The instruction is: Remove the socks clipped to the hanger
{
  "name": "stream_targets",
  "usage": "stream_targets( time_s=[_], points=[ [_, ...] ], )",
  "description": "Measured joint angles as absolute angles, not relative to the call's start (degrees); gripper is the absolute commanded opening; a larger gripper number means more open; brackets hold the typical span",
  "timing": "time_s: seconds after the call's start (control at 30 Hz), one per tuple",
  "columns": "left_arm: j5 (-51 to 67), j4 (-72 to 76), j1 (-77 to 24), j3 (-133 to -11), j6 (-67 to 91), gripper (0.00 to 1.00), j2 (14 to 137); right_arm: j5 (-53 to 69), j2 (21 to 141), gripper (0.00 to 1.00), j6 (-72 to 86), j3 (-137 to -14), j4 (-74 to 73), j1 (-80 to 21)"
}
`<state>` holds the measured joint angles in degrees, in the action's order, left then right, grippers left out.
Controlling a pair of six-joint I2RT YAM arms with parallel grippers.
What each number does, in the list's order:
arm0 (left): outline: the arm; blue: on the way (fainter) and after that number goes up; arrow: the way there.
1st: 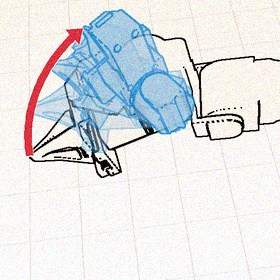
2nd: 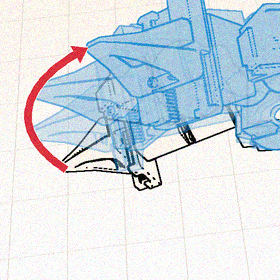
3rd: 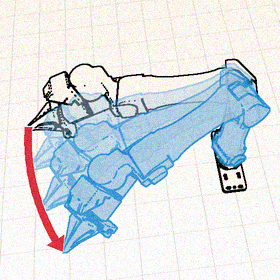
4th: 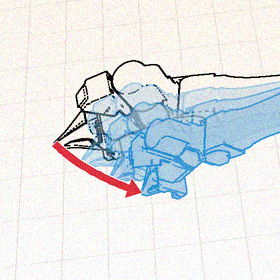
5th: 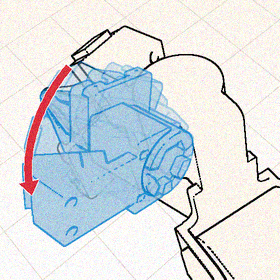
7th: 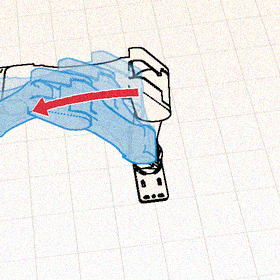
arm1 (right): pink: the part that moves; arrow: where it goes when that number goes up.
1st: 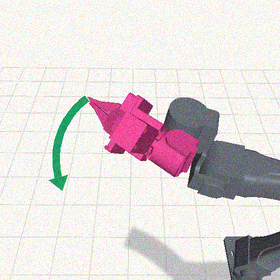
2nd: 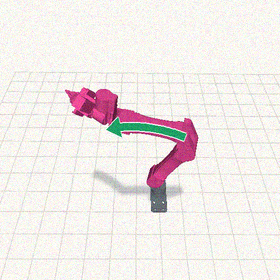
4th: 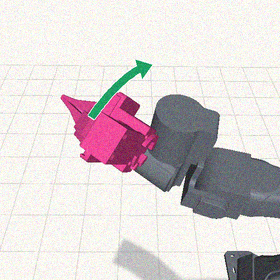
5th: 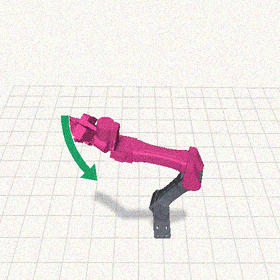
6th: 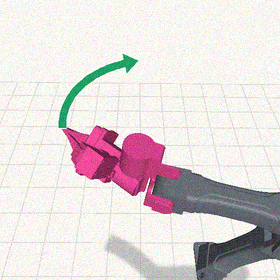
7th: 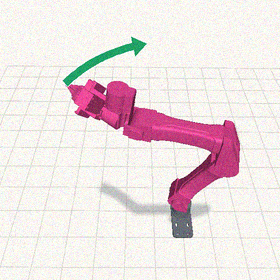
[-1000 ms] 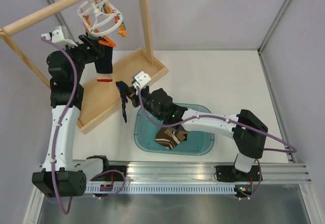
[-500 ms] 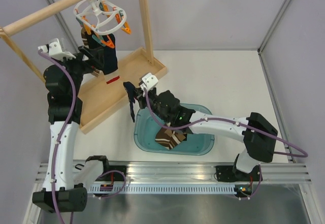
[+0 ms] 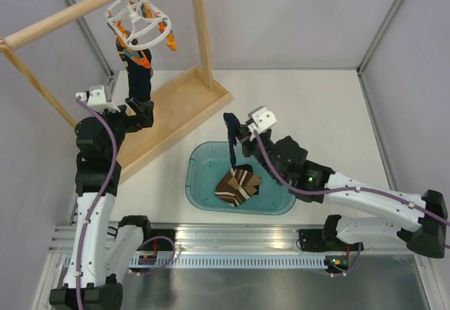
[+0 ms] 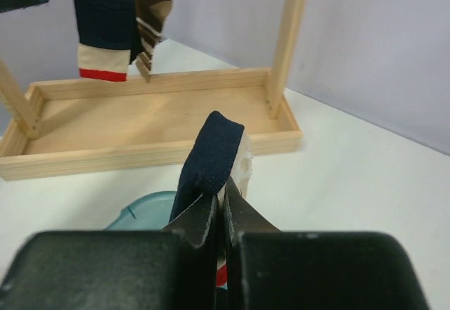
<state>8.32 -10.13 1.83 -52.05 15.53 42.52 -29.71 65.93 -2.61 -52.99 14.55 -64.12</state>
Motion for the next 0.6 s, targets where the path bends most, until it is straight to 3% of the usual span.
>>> stream_targets(
  time_s=[0.3, 0.6],
  points=[
    [12.58, -11.07, 1.26, -50.87, 15.49, 1.00, 43.03, -37.71, 46.37, 0.01, 3.36, -43.81, -0.16, -63.83],
    [13.78, -11.07, 1.15, -50.85, 15.51, 1.00, 43.53, -38.65, 45.23, 0.01, 15.75, -33.80, -7.46, -63.83]
  ],
)
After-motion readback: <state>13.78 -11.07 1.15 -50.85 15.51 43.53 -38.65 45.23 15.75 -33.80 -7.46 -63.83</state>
